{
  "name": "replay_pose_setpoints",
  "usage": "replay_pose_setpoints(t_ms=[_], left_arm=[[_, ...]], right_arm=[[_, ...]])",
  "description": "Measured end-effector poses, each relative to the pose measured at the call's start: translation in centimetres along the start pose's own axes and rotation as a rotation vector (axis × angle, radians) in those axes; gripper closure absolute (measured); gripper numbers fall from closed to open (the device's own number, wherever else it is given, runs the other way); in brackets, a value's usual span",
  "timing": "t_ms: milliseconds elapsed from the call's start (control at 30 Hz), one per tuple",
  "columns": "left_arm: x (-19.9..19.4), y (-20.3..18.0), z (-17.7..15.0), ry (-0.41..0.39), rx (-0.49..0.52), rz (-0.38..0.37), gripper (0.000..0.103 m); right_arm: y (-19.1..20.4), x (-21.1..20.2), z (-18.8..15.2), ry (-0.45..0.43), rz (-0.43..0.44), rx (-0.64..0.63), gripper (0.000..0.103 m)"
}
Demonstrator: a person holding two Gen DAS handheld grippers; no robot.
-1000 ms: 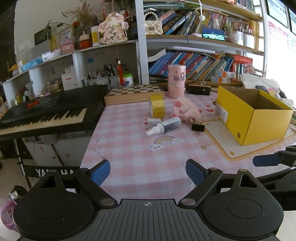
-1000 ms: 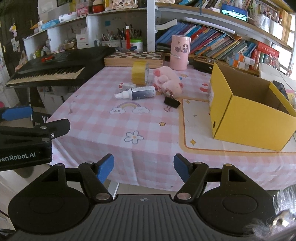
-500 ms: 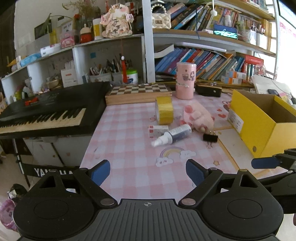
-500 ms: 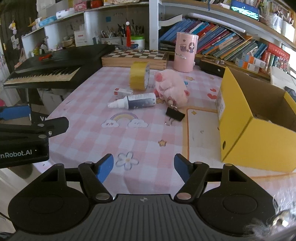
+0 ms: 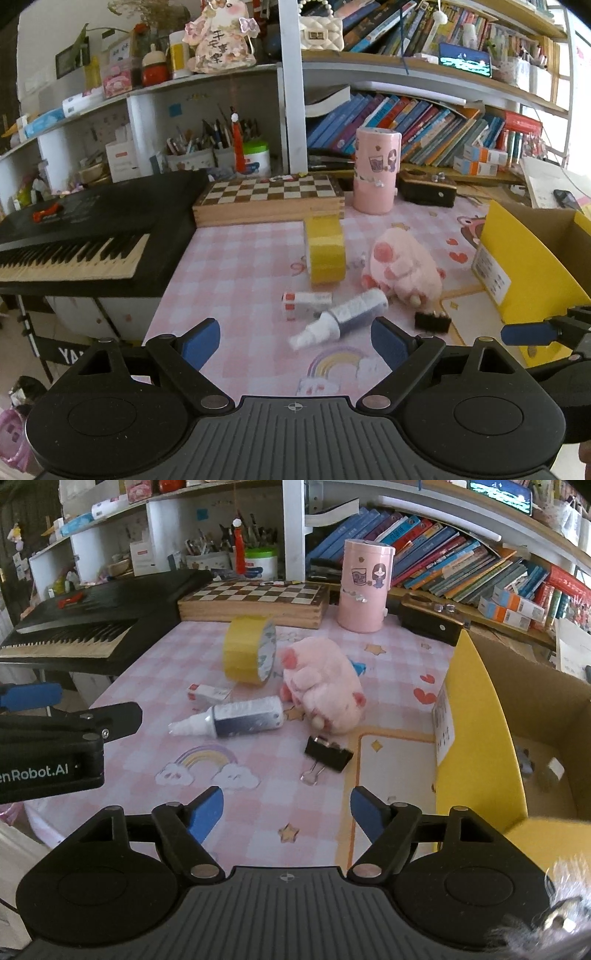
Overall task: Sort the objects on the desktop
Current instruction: 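Lower the left tool onto the white spray bottle and close it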
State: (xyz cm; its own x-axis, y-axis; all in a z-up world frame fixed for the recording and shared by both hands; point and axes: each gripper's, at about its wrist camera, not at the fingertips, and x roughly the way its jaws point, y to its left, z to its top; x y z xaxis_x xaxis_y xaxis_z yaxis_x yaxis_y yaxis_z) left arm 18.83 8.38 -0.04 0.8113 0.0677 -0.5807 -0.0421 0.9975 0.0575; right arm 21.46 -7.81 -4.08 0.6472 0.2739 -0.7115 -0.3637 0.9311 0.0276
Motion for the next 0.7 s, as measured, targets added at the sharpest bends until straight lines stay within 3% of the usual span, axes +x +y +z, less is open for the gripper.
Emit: replay_pose_setpoints(t_ms=[433, 700], left_arm=[[5.1, -1.2, 2.3, 0.055, -0.004, -0.006, 0.012], [9.4, -3.0, 2.9, 0.141, 0.068, -0.128, 0.014]], right_arm=[[-2.7, 5.1, 3.2, 0.048, 0.015, -0.015, 0.025], [-3.7, 8.8, 3.8, 0.122, 0.036, -0.036, 0.033]])
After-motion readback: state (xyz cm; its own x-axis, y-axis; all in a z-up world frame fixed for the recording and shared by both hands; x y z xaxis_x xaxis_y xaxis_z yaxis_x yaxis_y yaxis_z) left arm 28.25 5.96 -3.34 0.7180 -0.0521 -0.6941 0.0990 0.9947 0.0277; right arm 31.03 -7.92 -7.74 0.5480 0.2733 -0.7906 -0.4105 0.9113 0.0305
